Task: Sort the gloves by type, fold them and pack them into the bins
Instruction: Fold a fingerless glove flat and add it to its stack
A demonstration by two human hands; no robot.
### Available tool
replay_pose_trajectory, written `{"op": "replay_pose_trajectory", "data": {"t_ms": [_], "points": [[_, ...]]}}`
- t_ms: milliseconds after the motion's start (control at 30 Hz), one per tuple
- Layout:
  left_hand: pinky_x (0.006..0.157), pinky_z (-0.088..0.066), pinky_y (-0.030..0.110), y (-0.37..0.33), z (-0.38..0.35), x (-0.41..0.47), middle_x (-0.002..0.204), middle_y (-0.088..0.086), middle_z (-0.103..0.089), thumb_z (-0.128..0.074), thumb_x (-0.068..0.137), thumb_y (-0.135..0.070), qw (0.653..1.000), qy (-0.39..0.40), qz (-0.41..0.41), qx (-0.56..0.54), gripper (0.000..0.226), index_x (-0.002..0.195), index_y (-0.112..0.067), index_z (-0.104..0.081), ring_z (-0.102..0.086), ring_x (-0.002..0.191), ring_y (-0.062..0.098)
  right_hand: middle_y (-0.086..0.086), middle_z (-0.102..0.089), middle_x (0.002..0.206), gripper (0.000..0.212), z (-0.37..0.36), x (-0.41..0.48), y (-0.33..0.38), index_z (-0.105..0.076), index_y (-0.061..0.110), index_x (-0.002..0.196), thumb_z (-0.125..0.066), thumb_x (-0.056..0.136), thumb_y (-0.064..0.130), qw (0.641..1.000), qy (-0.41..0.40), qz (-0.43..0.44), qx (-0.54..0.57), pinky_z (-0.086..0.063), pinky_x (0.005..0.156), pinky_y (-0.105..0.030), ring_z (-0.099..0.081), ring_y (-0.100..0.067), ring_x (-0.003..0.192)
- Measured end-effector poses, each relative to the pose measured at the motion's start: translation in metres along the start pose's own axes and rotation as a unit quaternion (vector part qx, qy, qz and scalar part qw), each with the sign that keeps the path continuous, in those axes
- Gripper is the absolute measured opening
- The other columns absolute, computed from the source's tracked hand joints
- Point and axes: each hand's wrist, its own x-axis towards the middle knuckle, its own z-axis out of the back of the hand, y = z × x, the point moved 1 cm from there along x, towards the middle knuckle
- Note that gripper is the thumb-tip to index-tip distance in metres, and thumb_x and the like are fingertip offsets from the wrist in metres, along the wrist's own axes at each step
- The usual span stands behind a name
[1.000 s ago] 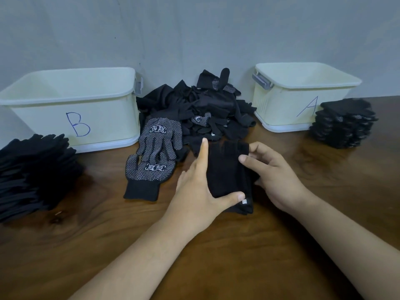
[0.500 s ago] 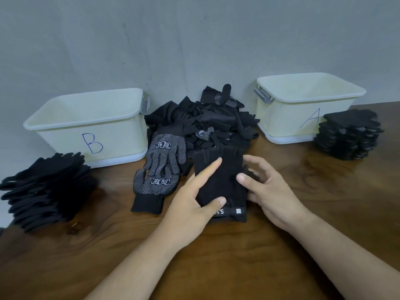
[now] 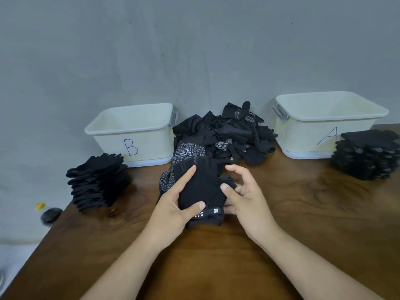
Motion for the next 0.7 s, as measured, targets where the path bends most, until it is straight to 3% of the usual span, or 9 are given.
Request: {"op": "replay_pose_trajectory", "data": {"t_ms": [167, 267, 333, 467, 533, 600, 700], "points": [[0.12, -0.045, 0.041, -0.003, 0.059, -0.017, 0.147, -0.012, -0.064, -0.076, 0.091, 0.005, 0.998, -0.044, 0.033, -0.003, 0.084, 0.157, -0.036, -0.046, -0.06, 0.137, 0.012, -0.021, -0.072, 0.097, 0.029, -0.062, 0.016, -0.007, -0.056, 0.032, 0.118, -0.053, 0.11, 0.004, 0.998, 0.047, -0.004, -0.03, -0.063, 0.065, -0.045, -0.071, -0.032, 0.072], [0.117, -0.047, 0.044, -0.007, 0.1, -0.023, 0.144, -0.014, -0.066, -0.078, 0.092, 0.001, 0.996, -0.078, 0.043, 0.013, 0.083, 0.157, -0.04, -0.046, -0.063, 0.133, 0.011, -0.017, -0.068, 0.095, 0.031, -0.102, 0.034, -0.009, -0.061, 0.036, 0.111, -0.05, 0.111, 0.006, 0.996, 0.077, -0.024, -0.033, -0.065, 0.074, -0.048, -0.072, -0.029, 0.077], [0.115, -0.049, 0.044, -0.009, 0.125, -0.025, 0.143, -0.015, -0.067, -0.077, 0.093, -0.001, 0.994, -0.101, 0.046, 0.023, 0.082, 0.157, -0.042, -0.046, -0.064, 0.131, 0.011, -0.016, -0.072, 0.109, 0.036, -0.124, 0.05, -0.016, -0.063, 0.043, 0.125, -0.051, 0.112, 0.013, 0.993, 0.104, -0.053, -0.015, -0.064, 0.089, -0.047, -0.075, -0.028, 0.091], [0.116, -0.049, 0.045, -0.001, 0.158, -0.026, 0.143, -0.013, -0.067, -0.077, 0.094, -0.002, 0.99, -0.12, 0.058, 0.035, 0.083, 0.156, -0.047, -0.045, -0.066, 0.13, 0.013, 0.017, -0.069, 0.126, 0.039, -0.149, 0.085, -0.05, -0.056, 0.062, 0.135, -0.064, 0.098, 0.053, 0.988, 0.11, -0.097, -0.037, -0.044, 0.12, -0.043, -0.065, -0.011, 0.126], [0.114, -0.051, 0.042, 0.003, 0.162, -0.023, 0.142, -0.013, -0.068, -0.078, 0.094, -0.003, 0.99, -0.118, 0.063, 0.048, 0.084, 0.155, -0.051, -0.045, -0.067, 0.127, 0.012, 0.022, -0.062, 0.132, 0.055, -0.147, 0.1, -0.059, -0.045, 0.062, 0.143, -0.062, 0.091, 0.065, 0.989, 0.075, -0.102, -0.077, -0.037, 0.124, -0.042, -0.057, -0.012, 0.135], [0.112, -0.052, 0.041, 0.009, 0.163, -0.018, 0.141, -0.013, -0.068, -0.079, 0.093, -0.003, 0.99, -0.113, 0.067, 0.045, 0.085, 0.154, -0.052, -0.045, -0.068, 0.126, 0.013, 0.018, -0.056, 0.14, 0.06, -0.134, 0.11, -0.057, -0.037, 0.052, 0.156, -0.056, 0.1, 0.061, 0.986, 0.043, -0.103, -0.124, -0.036, 0.119, -0.037, -0.054, -0.016, 0.135], [0.113, -0.05, 0.038, 0.02, 0.158, -0.005, 0.141, -0.017, -0.067, -0.081, 0.092, -0.006, 0.99, -0.101, 0.082, 0.054, 0.086, 0.153, -0.055, -0.045, -0.067, 0.127, 0.01, 0.012, -0.055, 0.15, 0.069, -0.099, 0.124, -0.051, -0.032, 0.05, 0.16, -0.057, 0.097, 0.062, 0.981, -0.001, -0.104, -0.163, -0.036, 0.124, -0.045, -0.056, -0.021, 0.136]]}}
